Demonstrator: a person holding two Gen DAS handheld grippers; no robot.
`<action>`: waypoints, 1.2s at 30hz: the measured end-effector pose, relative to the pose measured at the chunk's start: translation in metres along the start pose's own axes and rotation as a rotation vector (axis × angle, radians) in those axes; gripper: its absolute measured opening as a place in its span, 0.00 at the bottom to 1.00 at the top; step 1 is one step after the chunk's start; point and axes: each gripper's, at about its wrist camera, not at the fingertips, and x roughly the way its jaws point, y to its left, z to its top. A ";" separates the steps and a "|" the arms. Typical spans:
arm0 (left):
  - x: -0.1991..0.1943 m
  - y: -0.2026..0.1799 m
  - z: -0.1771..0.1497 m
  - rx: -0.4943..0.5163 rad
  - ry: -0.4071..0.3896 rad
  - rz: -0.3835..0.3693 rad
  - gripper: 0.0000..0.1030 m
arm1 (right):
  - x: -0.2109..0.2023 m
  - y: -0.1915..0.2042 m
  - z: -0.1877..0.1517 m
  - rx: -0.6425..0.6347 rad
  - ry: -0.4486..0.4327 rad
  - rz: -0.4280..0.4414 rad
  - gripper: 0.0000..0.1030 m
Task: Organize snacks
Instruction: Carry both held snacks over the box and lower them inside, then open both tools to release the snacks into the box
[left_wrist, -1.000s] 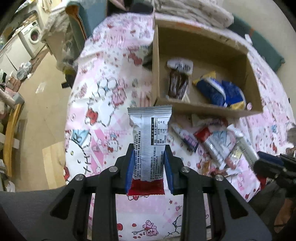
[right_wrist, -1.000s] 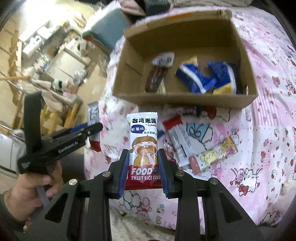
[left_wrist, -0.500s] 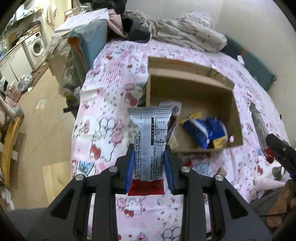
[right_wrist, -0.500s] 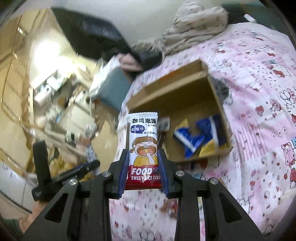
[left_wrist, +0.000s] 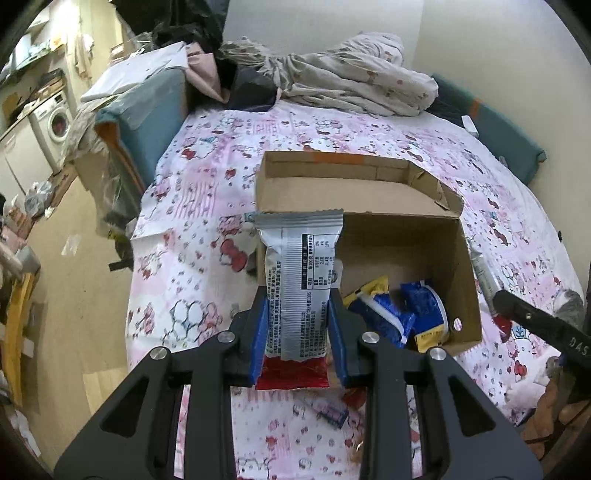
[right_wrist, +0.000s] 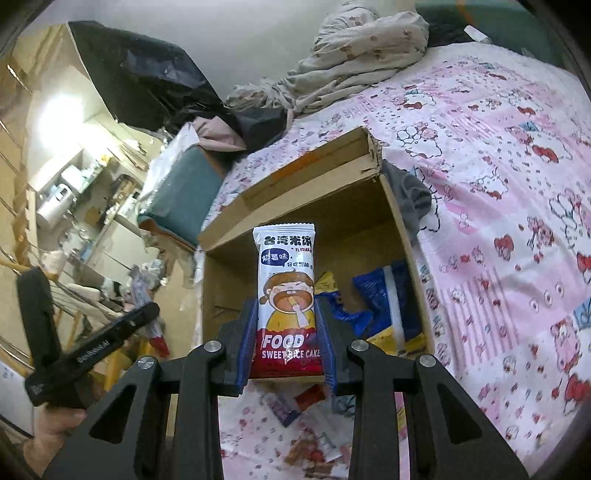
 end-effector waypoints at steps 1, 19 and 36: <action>0.005 -0.002 0.003 0.004 0.003 -0.001 0.25 | 0.009 -0.003 0.005 0.000 0.011 -0.016 0.31; 0.084 -0.013 0.000 0.000 0.040 -0.097 0.25 | 0.072 -0.016 0.011 -0.024 0.154 -0.095 0.31; 0.097 -0.016 -0.003 0.021 0.058 -0.078 0.26 | 0.085 -0.016 0.005 -0.008 0.206 -0.068 0.32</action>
